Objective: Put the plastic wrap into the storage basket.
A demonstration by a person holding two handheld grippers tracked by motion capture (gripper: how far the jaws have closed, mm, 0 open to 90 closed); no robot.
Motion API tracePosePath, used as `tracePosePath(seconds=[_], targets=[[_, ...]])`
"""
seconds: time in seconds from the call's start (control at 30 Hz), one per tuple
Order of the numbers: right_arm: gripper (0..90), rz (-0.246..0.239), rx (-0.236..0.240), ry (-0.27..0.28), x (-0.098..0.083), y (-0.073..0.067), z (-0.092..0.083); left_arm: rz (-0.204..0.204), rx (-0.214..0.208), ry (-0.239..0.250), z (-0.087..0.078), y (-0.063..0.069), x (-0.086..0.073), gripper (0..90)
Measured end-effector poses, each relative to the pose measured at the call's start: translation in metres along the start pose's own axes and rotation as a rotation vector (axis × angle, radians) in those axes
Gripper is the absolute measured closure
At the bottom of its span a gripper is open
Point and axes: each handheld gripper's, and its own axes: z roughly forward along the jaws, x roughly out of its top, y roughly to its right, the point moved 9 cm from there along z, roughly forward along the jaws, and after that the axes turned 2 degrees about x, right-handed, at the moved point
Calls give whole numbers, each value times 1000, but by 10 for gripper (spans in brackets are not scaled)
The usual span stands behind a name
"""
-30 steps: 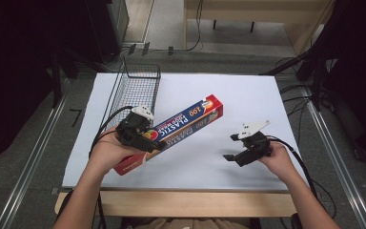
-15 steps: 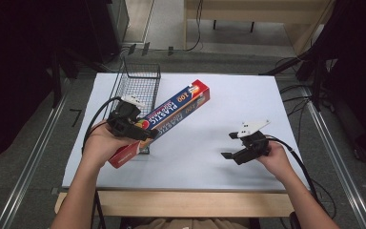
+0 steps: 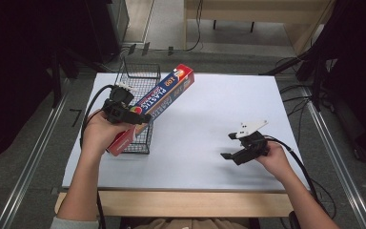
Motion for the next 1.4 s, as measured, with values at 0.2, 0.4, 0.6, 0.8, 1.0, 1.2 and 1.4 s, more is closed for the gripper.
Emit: tracePosePath(seconds=[0.2, 0.4, 0.6, 0.8, 1.0, 1.2, 1.4], targets=[[205, 2, 4, -7, -1, -1, 1, -58, 56, 5, 4, -18, 7, 402], [205, -6, 2, -11, -1, -1, 1, -107, 113, 5, 7, -35, 12, 402], [205, -4, 2, -12, -2, -1, 2, -147, 162, 7, 10, -50, 16, 402], [205, -4, 3, -13, -2, -1, 2, -187, 212, 2, 15, -62, 17, 402], [205, -6, 4, -14, -2, -2, 2, -262, 231, 18, 19, -75, 16, 402], [205, -12, 10, -17, -2, -2, 2, -343, 252, 11, 26, -84, 14, 402], [205, -8, 13, -18, -2, -2, 2, -381, 282, -6, 39, -87, 7, 402]])
